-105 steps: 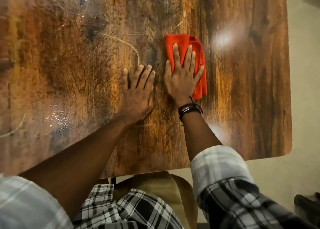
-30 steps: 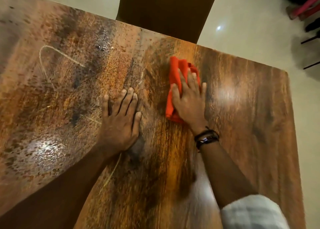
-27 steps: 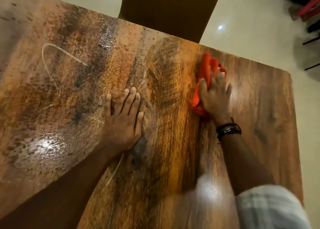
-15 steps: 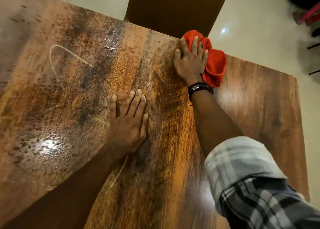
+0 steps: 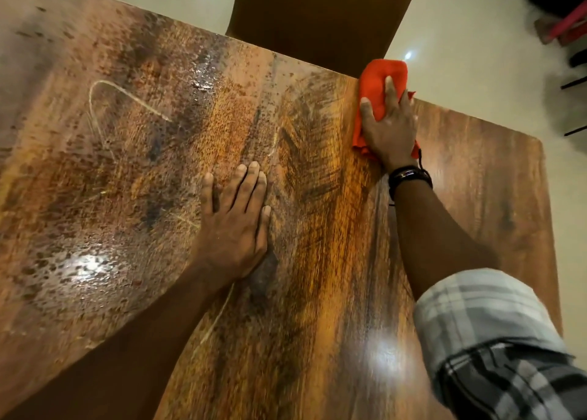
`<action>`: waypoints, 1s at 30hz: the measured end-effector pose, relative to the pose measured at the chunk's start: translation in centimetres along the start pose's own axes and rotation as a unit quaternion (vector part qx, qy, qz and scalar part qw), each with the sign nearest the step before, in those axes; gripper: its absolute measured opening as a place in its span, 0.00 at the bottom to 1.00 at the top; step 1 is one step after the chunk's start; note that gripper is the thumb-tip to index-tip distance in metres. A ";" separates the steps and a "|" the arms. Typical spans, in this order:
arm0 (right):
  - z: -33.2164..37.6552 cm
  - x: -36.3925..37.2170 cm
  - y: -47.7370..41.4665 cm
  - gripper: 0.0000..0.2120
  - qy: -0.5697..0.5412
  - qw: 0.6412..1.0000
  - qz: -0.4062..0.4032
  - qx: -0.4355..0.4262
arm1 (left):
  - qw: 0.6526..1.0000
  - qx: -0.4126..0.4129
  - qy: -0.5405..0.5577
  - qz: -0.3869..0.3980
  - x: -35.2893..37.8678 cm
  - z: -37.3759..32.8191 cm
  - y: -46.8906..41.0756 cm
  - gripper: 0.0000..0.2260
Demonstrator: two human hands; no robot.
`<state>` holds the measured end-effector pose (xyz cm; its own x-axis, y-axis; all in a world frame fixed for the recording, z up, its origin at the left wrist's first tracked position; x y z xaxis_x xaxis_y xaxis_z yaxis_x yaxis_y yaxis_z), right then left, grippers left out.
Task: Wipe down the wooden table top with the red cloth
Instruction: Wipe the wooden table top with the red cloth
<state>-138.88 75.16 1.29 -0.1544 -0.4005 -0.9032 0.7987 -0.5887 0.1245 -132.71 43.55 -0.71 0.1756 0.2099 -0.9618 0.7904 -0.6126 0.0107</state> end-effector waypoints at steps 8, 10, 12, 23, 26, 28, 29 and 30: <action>6.6 4.2 3.5 0.29 -0.060 0.990 0.031 -0.128 | 1.000 0.002 -0.004 0.009 -0.1 -0.2 0.2 0.26; 10.0 5.9 6.7 0.27 -0.004 0.985 0.033 -0.172 | 1.000 0.002 -0.006 0.005 -0.1 -0.2 0.2 0.26; 11.3 7.5 9.6 0.28 0.049 0.980 0.023 -0.191 | 1.000 -0.001 -0.005 0.002 -0.1 -0.3 0.1 0.25; 12.4 6.0 -1.6 0.28 0.043 0.996 0.034 -0.069 | 1.000 0.003 0.008 -0.001 -0.1 -0.2 0.0 0.26; 12.5 5.7 -2.3 0.27 0.047 0.996 0.045 -0.059 | 1.000 0.006 0.010 0.005 -0.1 -0.2 0.0 0.26; 12.2 5.7 -1.0 0.26 0.044 0.995 0.045 -0.074 | 1.000 0.005 0.010 0.011 -0.2 -0.3 0.1 0.26; 11.9 5.9 0.1 0.26 0.042 0.995 0.040 -0.082 | 1.000 0.006 0.009 0.015 -0.2 -0.2 0.1 0.26; 11.5 6.0 1.4 0.26 0.038 0.995 0.035 -0.091 | 1.000 0.009 0.005 0.019 -0.2 -0.2 0.1 0.26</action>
<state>-145.35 63.83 0.79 -0.0553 -0.3775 -0.9244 0.8988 -0.4220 0.1186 -132.55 43.60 -0.43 0.2109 0.1944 -0.9580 0.7720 -0.6342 0.0413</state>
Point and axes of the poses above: each hand's wrist, its own y-axis away from the middle knuckle, its own x-axis out of the palm, z = x × y, the point moved 3 cm from there along -y, towards the middle knuckle, and after that the axes turned 4 degrees about z, right-handed, at the moved point
